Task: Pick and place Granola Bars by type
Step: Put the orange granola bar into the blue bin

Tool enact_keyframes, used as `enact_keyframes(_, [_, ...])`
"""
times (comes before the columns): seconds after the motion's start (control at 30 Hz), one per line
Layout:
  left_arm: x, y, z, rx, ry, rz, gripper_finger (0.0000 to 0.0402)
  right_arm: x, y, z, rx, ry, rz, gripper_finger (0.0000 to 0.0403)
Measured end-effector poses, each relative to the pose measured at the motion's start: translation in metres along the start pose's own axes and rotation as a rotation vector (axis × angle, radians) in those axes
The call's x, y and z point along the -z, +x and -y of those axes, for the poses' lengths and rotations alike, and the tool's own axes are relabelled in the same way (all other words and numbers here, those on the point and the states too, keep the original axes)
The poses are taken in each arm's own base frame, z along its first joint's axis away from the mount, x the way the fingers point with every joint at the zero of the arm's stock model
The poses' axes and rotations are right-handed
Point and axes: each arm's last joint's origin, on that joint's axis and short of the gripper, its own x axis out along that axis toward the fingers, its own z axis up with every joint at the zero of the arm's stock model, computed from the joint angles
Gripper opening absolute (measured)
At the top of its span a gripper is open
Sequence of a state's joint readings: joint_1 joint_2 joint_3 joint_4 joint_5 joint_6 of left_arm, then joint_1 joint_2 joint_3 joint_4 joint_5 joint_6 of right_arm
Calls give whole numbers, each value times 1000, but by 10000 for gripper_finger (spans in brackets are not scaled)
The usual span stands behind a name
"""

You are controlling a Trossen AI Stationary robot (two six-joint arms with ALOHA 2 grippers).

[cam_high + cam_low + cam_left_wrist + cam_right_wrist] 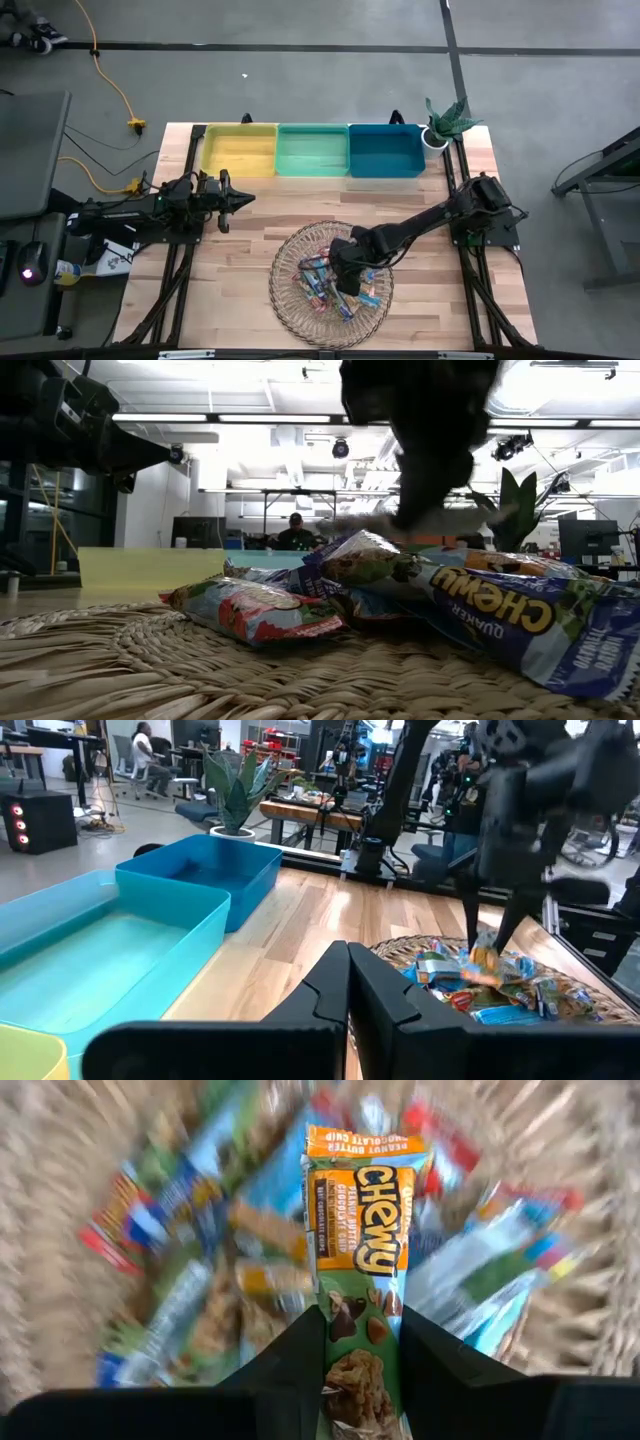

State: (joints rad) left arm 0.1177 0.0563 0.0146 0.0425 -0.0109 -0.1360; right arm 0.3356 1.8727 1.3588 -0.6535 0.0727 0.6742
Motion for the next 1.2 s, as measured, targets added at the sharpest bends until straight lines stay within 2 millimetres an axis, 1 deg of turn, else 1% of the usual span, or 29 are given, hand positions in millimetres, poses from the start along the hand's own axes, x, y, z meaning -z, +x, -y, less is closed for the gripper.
enact_keyframes(0.1, [0,0,0,0,0,0,0,-9,-16,3,-32,-1,77,94])
enact_keyframes(0.3, [0,0,0,0,0,-1,0,-32,-54,8,-103,33,310,94])
enact_keyframes(0.5, [0,0,0,0,0,0,0,-49,-92,23,-97,79,521,94])
enact_keyframes(0.7, [0,0,0,0,0,0,0,-63,-123,43,-50,75,681,94])
enact_keyframes(0.83, [0,0,0,0,0,-1,0,-72,-138,58,-36,64,758,94])
enact_keyframes(1.0, [0,0,0,0,0,-1,0,-79,-156,68,-88,9,837,94])
enact_keyframes(1.1, [0,0,0,0,0,0,0,-79,-160,70,-92,7,851,94])
enact_keyframes(1.2, [0,0,0,0,0,-1,0,-79,-160,70,-84,-6,849,94])
